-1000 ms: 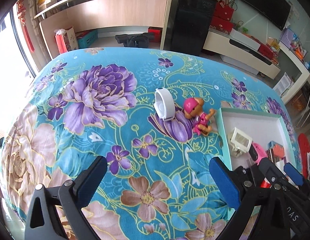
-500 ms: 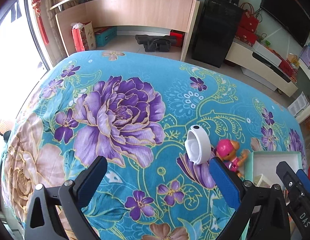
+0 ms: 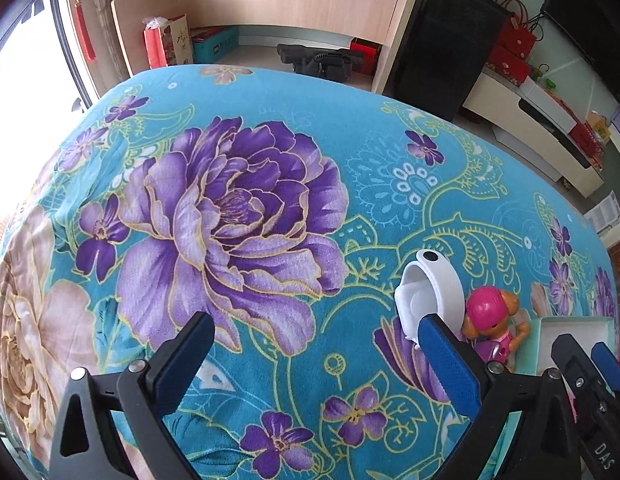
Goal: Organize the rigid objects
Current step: 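Grasp the white watch with the left tool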
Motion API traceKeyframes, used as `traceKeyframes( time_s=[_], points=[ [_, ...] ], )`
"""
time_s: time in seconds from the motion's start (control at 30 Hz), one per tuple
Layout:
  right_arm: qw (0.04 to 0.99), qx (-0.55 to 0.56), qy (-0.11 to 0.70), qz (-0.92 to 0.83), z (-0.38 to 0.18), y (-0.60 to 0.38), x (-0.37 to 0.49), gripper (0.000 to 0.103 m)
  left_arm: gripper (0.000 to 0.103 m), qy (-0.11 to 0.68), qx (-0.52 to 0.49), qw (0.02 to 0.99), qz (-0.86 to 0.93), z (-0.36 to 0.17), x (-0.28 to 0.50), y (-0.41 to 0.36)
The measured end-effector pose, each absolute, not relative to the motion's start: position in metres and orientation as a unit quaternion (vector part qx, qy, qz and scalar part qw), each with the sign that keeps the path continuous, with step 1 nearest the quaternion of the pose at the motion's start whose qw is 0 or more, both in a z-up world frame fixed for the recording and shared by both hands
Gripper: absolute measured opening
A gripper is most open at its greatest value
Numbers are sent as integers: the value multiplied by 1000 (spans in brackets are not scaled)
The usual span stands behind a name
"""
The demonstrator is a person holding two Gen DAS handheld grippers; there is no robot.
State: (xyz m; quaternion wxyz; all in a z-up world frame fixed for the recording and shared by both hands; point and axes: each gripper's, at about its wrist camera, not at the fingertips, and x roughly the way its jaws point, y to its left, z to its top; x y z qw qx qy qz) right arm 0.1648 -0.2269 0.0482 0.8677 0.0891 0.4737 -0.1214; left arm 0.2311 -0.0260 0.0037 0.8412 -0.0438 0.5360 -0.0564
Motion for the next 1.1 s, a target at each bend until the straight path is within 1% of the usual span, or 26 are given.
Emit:
traceKeyframes(
  time_s=[0.1, 0.43, 0.67, 0.77, 1.0, 1.03, 1.1],
  points=[
    [859, 85, 488, -130, 41, -230, 166, 95, 103, 542, -49, 837, -59, 0, 233, -28],
    [853, 118, 486, -149, 40, -252, 159, 95, 102, 556, -17, 828, -69, -14, 234, -58],
    [850, 136, 487, -148, 36, -262, 158, 95, 101, 541, -2, 837, -79, -10, 232, -77],
    [849, 143, 486, -152, 36, -267, 156, 95, 99, 536, 3, 839, -91, -8, 231, -83],
    [846, 159, 484, -155, 35, -275, 154, 95, 99, 515, 8, 849, -119, 4, 227, -95],
    [846, 160, 484, -155, 35, -275, 154, 95, 98, 515, 9, 849, -119, 3, 227, -97],
    [846, 162, 485, -153, 35, -275, 153, 95, 90, 521, 9, 845, -124, -3, 231, -101]
  ],
)
